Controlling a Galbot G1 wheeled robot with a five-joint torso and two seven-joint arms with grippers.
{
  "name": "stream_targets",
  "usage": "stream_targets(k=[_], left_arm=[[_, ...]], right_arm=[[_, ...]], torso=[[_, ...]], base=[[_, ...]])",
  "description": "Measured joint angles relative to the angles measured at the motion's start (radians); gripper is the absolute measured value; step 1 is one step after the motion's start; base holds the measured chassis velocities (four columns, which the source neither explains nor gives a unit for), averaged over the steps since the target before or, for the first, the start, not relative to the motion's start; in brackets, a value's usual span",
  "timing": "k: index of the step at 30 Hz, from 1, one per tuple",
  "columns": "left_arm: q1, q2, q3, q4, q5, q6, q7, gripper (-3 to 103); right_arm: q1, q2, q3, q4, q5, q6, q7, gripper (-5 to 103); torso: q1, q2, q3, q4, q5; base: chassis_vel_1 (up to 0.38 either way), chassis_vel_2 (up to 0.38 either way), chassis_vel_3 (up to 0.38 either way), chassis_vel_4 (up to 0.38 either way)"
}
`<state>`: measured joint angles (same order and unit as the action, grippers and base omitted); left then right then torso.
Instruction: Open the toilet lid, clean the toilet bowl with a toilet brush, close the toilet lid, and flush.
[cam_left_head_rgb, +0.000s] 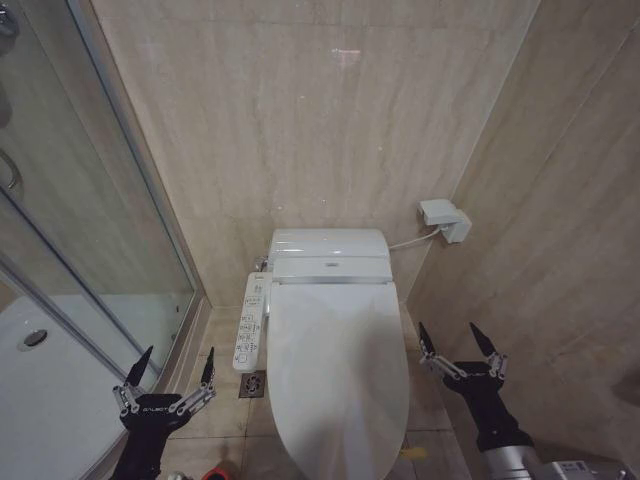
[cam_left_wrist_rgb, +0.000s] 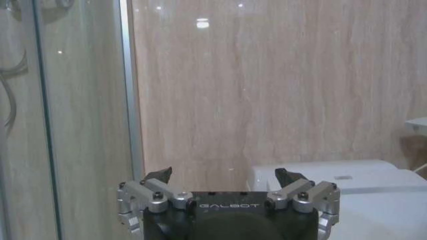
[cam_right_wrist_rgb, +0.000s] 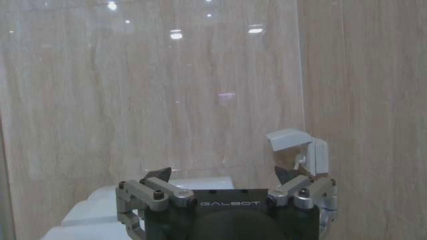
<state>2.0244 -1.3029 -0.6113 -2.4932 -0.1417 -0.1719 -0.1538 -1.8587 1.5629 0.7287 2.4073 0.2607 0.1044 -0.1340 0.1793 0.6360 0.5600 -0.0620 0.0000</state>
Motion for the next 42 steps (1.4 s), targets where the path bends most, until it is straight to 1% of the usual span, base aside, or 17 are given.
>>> stream_targets(k=[3, 5, 8, 13, 16, 17, 18, 21, 22, 24, 26, 29, 31, 42], left_arm=[[-0.006, 0.003, -0.003, -0.002, -0.015, 0.008, -0.003, 100], [-0.013, 0.002, -0.003, -0.004, -0.037, 0.026, -0.012, 100], [-0.026, -0.002, -0.004, -0.004, -0.046, 0.033, -0.013, 100], [-0.080, -0.001, -0.008, 0.021, -0.087, 0.044, 0.000, 100], [-0.120, 0.000, -0.007, 0.043, -0.131, 0.059, 0.003, 100], [-0.120, 0.000, -0.007, 0.043, -0.131, 0.059, 0.003, 100], [-0.144, -0.005, -0.006, 0.064, -0.148, 0.060, 0.011, 100], [-0.194, -0.026, -0.003, 0.125, -0.156, 0.049, 0.029, 100], [-0.194, -0.026, -0.003, 0.125, -0.156, 0.049, 0.029, 100], [-0.217, -0.038, 0.002, 0.162, -0.155, 0.042, 0.036, 100], [-0.236, -0.044, 0.008, 0.207, -0.143, 0.027, 0.047, 100], [-0.244, -0.048, 0.014, 0.236, -0.130, 0.014, 0.054, 100], [-0.242, -0.050, 0.017, 0.239, -0.126, 0.010, 0.056, 100], [-0.177, -0.030, 0.003, 0.133, -0.120, 0.005, 0.050, 100]], right_arm=[[0.000, 0.000, 0.000, 0.000, 0.000, 0.000, 0.000, 100], [0.000, 0.000, 0.000, 0.000, 0.000, 0.000, 0.000, 100], [0.000, 0.000, 0.000, 0.000, 0.000, 0.000, 0.000, 100], [0.000, 0.000, 0.000, 0.000, 0.000, 0.000, 0.000, 100], [0.000, 0.000, 0.000, 0.000, 0.000, 0.000, 0.000, 100], [0.000, 0.000, 0.000, 0.000, 0.000, 0.000, 0.000, 100], [0.000, 0.000, 0.000, 0.000, 0.000, 0.000, 0.000, 100], [0.000, 0.000, 0.000, 0.000, 0.000, 0.000, 0.000, 100], [0.000, 0.000, 0.000, 0.000, 0.000, 0.000, 0.000, 100], [0.000, 0.000, 0.000, 0.000, 0.000, 0.000, 0.000, 100], [0.000, 0.000, 0.000, 0.000, 0.000, 0.000, 0.000, 100], [0.000, 0.000, 0.000, 0.000, 0.000, 0.000, 0.000, 100], [0.000, 0.000, 0.000, 0.000, 0.000, 0.000, 0.000, 100], [0.000, 0.000, 0.000, 0.000, 0.000, 0.000, 0.000, 100]], torso=[[0.000, 0.000, 0.000, -0.0001, 0.0000], [0.000, 0.000, 0.000, 0.0000, 0.0000], [0.000, 0.000, 0.000, 0.0000, 0.0000], [0.000, 0.000, 0.000, 0.0000, 0.0000], [0.000, 0.000, 0.000, 0.0000, 0.0000], [0.000, 0.000, 0.000, 0.0000, 0.0000], [0.000, 0.000, 0.000, 0.0000, 0.0001], [0.000, 0.000, 0.000, 0.0000, -0.0001], [0.000, 0.000, 0.000, 0.0000, -0.0001], [0.000, 0.000, 0.000, 0.0000, -0.0001], [0.000, 0.000, 0.000, 0.0000, -0.0001], [0.000, 0.000, 0.000, -0.0001, -0.0002], [0.000, 0.000, 0.000, 0.0000, -0.0001], [0.000, 0.000, 0.000, 0.0000, 0.0000]], base=[[0.000, 0.000, 0.000, 0.000], [0.000, 0.000, 0.000, 0.000], [0.000, 0.000, 0.000, 0.000], [0.000, 0.000, 0.000, 0.000], [0.000, 0.000, 0.000, 0.000], [0.000, 0.000, 0.000, 0.000], [0.000, 0.000, 0.000, 0.000], [0.000, 0.000, 0.000, 0.000], [0.000, 0.000, 0.000, 0.000], [0.000, 0.000, 0.000, 0.000], [0.000, 0.000, 0.000, 0.000], [0.000, 0.000, 0.000, 0.000], [0.000, 0.000, 0.000, 0.000], [0.000, 0.000, 0.000, 0.000]])
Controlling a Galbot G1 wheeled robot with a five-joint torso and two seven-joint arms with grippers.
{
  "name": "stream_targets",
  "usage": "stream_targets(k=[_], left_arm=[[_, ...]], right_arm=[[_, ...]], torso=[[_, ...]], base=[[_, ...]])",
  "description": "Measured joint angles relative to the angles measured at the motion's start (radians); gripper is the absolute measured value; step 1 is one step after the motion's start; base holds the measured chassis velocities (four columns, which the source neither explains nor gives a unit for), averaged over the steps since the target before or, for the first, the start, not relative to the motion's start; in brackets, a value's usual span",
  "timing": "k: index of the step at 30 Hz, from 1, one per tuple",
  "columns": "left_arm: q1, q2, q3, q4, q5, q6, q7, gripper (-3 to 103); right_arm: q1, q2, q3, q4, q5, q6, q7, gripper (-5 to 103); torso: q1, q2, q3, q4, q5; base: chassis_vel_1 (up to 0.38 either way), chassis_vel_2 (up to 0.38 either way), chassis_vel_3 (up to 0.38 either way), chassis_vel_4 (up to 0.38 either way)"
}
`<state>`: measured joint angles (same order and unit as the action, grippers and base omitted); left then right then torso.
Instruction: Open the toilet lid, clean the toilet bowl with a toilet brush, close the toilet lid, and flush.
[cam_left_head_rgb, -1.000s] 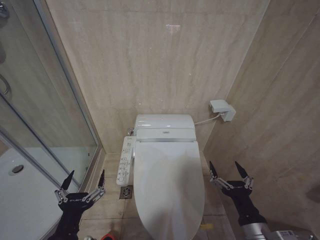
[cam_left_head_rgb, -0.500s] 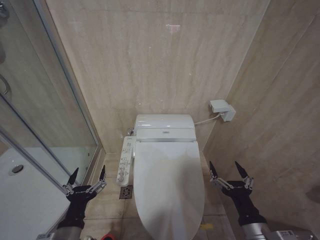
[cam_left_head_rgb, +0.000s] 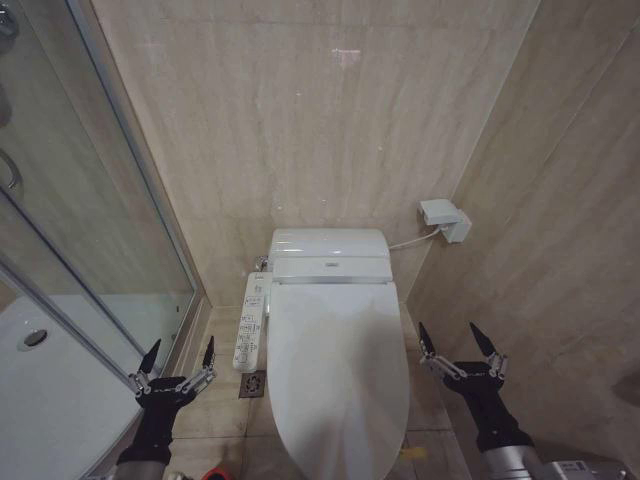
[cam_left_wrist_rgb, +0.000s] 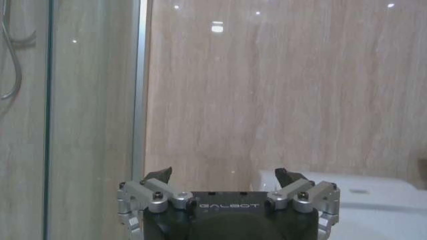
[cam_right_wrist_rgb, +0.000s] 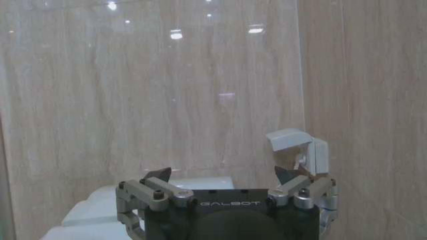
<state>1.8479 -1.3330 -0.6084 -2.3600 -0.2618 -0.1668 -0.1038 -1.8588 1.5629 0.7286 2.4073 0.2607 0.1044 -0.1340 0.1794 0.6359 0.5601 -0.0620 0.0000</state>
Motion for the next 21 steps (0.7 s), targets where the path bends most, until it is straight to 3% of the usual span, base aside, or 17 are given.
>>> stream_targets(k=[8, 21], left_arm=[[0.040, 0.006, -0.006, -0.065, 0.001, 0.000, -0.008, 100], [0.025, 0.005, 0.004, -0.043, 0.000, 0.004, -0.012, 100]], right_arm=[[0.000, 0.000, 0.000, 0.000, 0.000, 0.000, 0.000, 100], [0.000, 0.000, 0.000, 0.000, 0.000, 0.000, 0.000, 100]], torso=[[0.000, 0.000, 0.000, 0.0000, 0.0000], [0.000, 0.000, 0.000, 0.0000, -0.0001]], base=[[0.000, 0.000, 0.000, 0.000], [0.000, 0.000, 0.000, 0.000]])
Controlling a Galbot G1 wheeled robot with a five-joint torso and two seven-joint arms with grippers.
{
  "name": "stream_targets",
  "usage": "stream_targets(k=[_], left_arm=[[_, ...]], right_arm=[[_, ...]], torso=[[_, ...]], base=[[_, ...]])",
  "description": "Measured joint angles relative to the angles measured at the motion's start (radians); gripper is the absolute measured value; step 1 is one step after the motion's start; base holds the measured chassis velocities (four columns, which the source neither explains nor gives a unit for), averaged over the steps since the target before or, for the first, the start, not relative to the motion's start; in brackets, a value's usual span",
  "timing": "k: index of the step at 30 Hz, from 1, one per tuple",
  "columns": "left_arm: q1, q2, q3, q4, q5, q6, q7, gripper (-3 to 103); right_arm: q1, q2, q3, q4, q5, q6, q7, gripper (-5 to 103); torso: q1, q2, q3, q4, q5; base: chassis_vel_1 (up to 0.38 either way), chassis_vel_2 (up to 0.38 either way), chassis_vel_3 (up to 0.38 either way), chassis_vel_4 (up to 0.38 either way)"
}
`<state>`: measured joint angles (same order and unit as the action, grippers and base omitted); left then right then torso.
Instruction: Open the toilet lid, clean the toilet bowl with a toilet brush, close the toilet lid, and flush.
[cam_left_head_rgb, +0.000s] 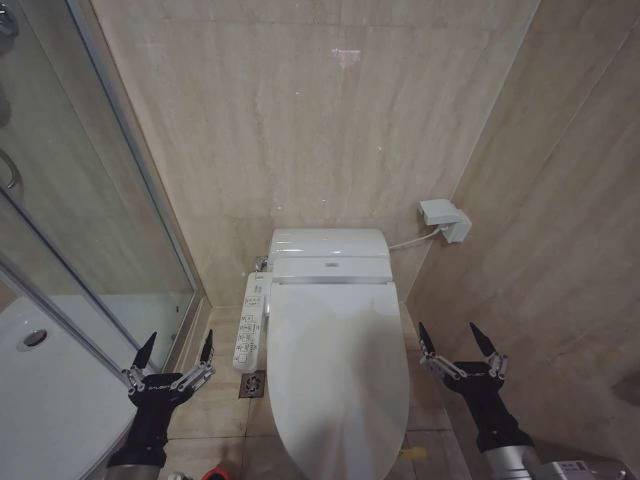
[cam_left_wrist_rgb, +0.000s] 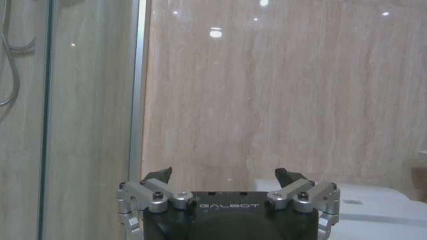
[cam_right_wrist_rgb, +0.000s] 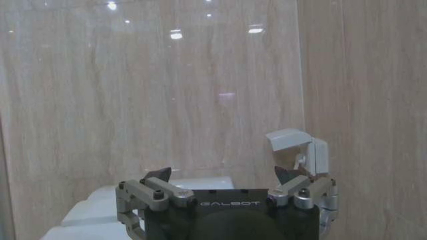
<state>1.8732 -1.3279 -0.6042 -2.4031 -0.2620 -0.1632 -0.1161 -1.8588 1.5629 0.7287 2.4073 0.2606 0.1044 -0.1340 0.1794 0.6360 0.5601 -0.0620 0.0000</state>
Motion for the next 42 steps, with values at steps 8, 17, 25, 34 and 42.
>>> stream_targets(k=[8, 17, 25, 34, 42], left_arm=[[-0.001, 0.001, 0.001, 0.001, 0.002, 0.008, -0.006, 100], [-0.001, 0.001, 0.001, 0.002, 0.002, 0.009, -0.006, 100], [-0.001, 0.001, 0.001, 0.002, 0.002, 0.009, -0.006, 100], [-0.001, 0.001, 0.001, 0.002, 0.002, 0.009, -0.006, 100], [-0.001, 0.001, 0.001, 0.002, 0.002, 0.009, -0.006, 100]], right_arm=[[0.000, 0.000, 0.000, 0.000, 0.000, 0.000, 0.000, 100], [0.000, 0.000, 0.000, 0.000, 0.000, 0.000, 0.000, 100], [0.000, 0.000, 0.000, 0.000, 0.000, 0.000, 0.000, 100], [0.000, 0.000, 0.000, 0.000, 0.000, 0.000, 0.000, 100], [0.000, 0.000, 0.000, 0.000, 0.000, 0.000, 0.000, 100]], torso=[[0.000, 0.000, 0.000, 0.0000, 0.0000], [0.000, 0.000, 0.000, 0.0000, 0.0000], [0.000, 0.000, 0.000, 0.0000, 0.0000], [0.000, 0.000, 0.000, 0.0000, 0.0000], [0.000, 0.000, 0.000, 0.0000, 0.0000]], base=[[0.000, 0.000, 0.000, 0.000], [0.000, 0.000, 0.000, 0.000], [0.000, 0.000, 0.000, 0.000], [0.000, 0.000, 0.000, 0.000], [0.010, -0.008, -0.006, 0.011]])
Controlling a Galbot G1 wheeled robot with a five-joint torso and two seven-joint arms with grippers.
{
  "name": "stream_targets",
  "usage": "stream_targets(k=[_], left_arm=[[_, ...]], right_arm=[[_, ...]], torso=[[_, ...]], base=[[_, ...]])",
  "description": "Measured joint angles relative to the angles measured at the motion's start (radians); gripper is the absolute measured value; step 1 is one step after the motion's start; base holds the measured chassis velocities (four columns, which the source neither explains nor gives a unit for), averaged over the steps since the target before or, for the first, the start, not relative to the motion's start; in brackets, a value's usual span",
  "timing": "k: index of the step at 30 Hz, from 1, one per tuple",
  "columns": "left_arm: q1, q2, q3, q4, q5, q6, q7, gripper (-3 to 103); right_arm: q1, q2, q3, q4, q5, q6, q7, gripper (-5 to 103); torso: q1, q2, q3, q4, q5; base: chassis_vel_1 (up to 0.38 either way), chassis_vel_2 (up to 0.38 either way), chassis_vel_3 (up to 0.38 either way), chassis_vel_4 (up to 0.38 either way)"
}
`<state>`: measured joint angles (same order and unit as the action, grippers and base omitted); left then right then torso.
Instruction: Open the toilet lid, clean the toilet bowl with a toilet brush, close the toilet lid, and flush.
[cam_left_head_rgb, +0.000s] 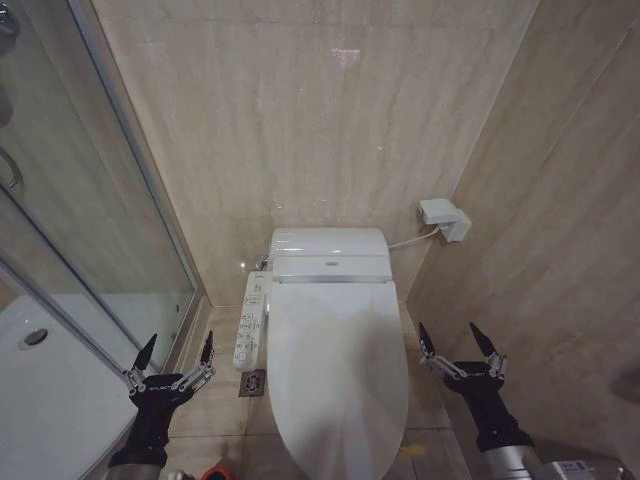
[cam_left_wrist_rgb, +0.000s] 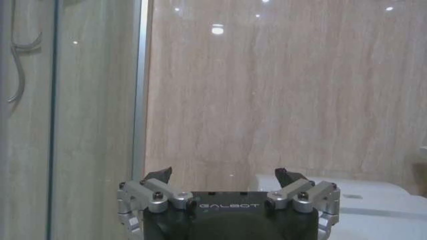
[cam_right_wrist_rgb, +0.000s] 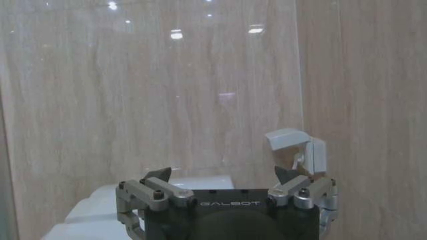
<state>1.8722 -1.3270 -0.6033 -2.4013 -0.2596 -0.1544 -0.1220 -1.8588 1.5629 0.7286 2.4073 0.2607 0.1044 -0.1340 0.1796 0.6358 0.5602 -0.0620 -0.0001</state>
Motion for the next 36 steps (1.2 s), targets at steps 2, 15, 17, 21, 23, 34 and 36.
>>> stream_targets(k=[2, 15, 17, 21, 23, 34, 36], left_arm=[[0.000, 0.000, 0.000, 0.000, 0.000, 0.000, 0.000, 100], [0.000, 0.000, 0.000, 0.000, 0.000, 0.000, 0.000, 100], [0.000, 0.000, 0.000, 0.000, 0.000, 0.000, 0.000, 100], [0.000, 0.000, 0.000, 0.000, 0.000, 0.000, 0.000, 100], [0.000, 0.000, 0.000, 0.000, 0.000, 0.000, 0.000, 100], [0.000, 0.000, 0.000, 0.000, 0.000, 0.000, 0.000, 100], [0.000, 0.000, 0.000, 0.000, 0.000, 0.000, 0.000, 100]], right_arm=[[0.000, 0.000, 0.000, 0.000, 0.000, 0.000, 0.000, 100], [0.000, 0.000, 0.000, 0.000, 0.000, 0.000, 0.000, 100], [0.000, 0.000, 0.000, 0.000, 0.000, 0.000, 0.000, 100], [0.000, 0.000, 0.000, 0.000, 0.000, 0.000, 0.000, 100], [0.000, 0.000, 0.000, 0.000, 0.000, 0.000, 0.000, 100], [0.000, 0.000, 0.000, 0.000, 0.000, 0.000, 0.000, 100], [0.000, 0.000, 0.000, 0.000, 0.000, 0.000, 0.000, 100]], torso=[[0.000, 0.000, 0.000, 0.0001, 0.0000], [-0.001, 0.000, 0.000, 0.0000, 0.0000], [-0.001, 0.000, 0.000, 0.0001, 0.0001], [-0.001, 0.000, 0.000, -0.0001, 0.0000], [0.000, 0.000, 0.000, 0.0000, -0.0001], [0.000, 0.000, 0.000, 0.0000, 0.0001], [0.000, 0.000, 0.000, 0.0002, 0.0001]], base=[[0.104, -0.118, -0.106, 0.086], [0.205, -0.208, -0.196, 0.200], [0.224, -0.224, -0.219, 0.204], [0.207, -0.207, -0.208, 0.205], [0.196, -0.192, -0.208, 0.205], [0.186, -0.191, -0.177, 0.193], [0.226, -0.204, -0.201, 0.207]])
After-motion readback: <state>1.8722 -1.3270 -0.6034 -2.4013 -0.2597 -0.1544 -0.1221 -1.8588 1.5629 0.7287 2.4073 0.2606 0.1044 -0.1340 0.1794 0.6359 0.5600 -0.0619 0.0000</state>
